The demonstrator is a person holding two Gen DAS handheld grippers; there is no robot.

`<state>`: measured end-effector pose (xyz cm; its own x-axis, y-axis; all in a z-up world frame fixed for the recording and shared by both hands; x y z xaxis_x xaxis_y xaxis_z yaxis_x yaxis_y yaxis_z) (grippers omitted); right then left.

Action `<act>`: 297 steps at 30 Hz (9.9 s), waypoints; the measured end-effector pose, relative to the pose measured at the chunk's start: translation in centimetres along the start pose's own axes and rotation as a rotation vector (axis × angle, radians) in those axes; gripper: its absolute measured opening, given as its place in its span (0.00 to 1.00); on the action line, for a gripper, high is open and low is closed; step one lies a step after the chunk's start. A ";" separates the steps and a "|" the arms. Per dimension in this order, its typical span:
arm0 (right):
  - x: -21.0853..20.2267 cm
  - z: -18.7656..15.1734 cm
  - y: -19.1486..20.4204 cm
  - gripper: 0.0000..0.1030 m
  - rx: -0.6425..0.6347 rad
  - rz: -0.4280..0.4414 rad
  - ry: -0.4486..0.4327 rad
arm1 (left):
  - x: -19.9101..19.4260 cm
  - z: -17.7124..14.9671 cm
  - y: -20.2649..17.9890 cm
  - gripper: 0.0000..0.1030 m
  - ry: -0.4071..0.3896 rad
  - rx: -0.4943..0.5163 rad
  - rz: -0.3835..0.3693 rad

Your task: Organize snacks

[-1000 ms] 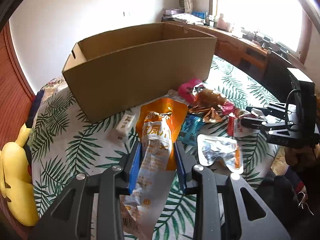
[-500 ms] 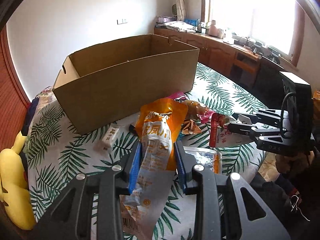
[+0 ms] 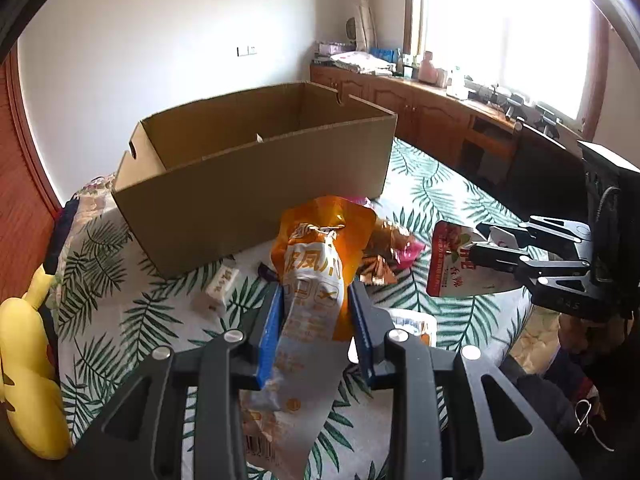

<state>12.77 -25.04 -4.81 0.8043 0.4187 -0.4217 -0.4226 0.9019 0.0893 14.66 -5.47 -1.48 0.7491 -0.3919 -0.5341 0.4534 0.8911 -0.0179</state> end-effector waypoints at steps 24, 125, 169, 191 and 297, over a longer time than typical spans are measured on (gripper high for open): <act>1.7 13.7 -0.1 0.28 -0.162 0.029 -0.182 | 1.9 11.7 4.6 0.30 -0.158 -0.028 0.056; 10.9 1.8 -1.6 0.42 -0.052 0.031 0.153 | 5.1 -1.4 3.5 0.49 0.019 -0.146 0.102; 6.6 -0.5 -3.7 0.39 -0.036 -0.020 0.120 | 5.1 -4.9 -4.8 0.49 0.042 -0.212 0.078; 7.4 -1.2 -4.4 0.39 -0.017 -0.058 0.121 | 2.0 -7.5 -6.2 0.49 0.066 -0.218 0.124; 2.6 6.4 -0.8 0.39 -0.121 -0.043 -0.060 | -1.5 5.0 3.1 0.21 -0.191 -0.171 0.139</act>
<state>17.85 -24.01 -0.20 0.8447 0.3886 -0.3679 -0.4314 0.9014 -0.0383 17.29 -3.26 3.47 0.8832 -0.2847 -0.3728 0.2638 0.9586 -0.1069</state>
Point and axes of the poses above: each gripper's, at about its wrist camera, not at the fingertips, and x roughly the way its jaws point, y to its left, z to its top, the point moved 4 cm from there along x, roughly the way its jaws point, and after that the axes turned 10 degrees about -y, right-handed, at the moved point
